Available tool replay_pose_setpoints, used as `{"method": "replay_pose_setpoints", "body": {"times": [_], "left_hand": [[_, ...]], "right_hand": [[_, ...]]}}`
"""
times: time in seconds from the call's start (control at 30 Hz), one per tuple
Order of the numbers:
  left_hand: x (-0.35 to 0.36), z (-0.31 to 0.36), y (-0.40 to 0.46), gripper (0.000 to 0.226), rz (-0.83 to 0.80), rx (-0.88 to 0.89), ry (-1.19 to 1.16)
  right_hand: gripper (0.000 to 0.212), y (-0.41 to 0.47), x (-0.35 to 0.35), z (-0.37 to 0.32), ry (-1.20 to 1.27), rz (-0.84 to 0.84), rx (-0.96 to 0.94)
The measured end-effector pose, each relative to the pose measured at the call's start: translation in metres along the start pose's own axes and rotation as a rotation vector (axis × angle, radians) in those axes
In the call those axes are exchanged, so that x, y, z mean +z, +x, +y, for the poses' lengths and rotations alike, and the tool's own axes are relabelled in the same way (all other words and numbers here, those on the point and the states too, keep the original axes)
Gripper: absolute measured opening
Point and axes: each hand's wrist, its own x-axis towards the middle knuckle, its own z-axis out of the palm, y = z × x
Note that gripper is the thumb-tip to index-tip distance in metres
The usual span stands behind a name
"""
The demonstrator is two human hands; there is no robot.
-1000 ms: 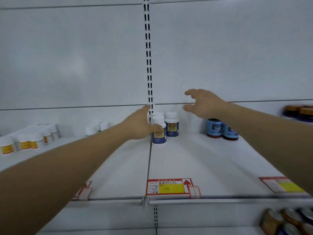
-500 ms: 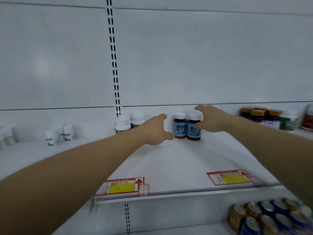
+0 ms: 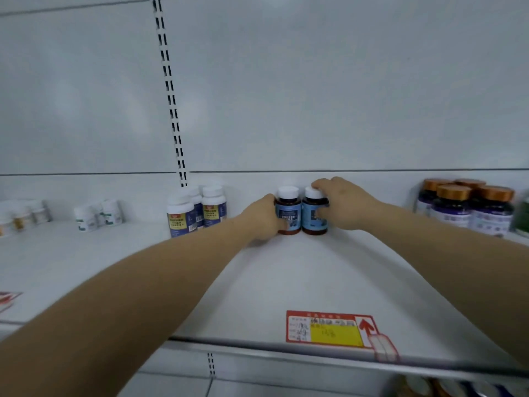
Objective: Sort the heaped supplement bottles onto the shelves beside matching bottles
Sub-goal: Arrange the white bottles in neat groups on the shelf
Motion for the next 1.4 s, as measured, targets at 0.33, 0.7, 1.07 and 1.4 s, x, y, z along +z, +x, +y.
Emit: {"method": "replay_pose_setpoints", "body": {"times": [0.33,0.7,1.07,1.4], "left_hand": [[0.002,-0.009,0.005,0.055,-0.02,-0.018,-0.021],[-0.033,0.011,-0.035,0.075,-0.006,0.117,0.15],[0.02,0.105,-0.076,0.077,-0.173,0.328,0.023],[0.095,0.189,-0.041,0.088,-0.191,0.169,-0.09]], "right_hand": [[0.051,0.005,0.01,-0.004,0.075,0.024,-0.005],[0.071,-0.023,-0.062,0.007,-0.087,0.081,0.107],[0.064,-0.097,-0.124,0.094,-0.12,0.113,0.37],[0.074,-0.116,-0.122,0.181,-0.037,-0.074,0.227]]}}
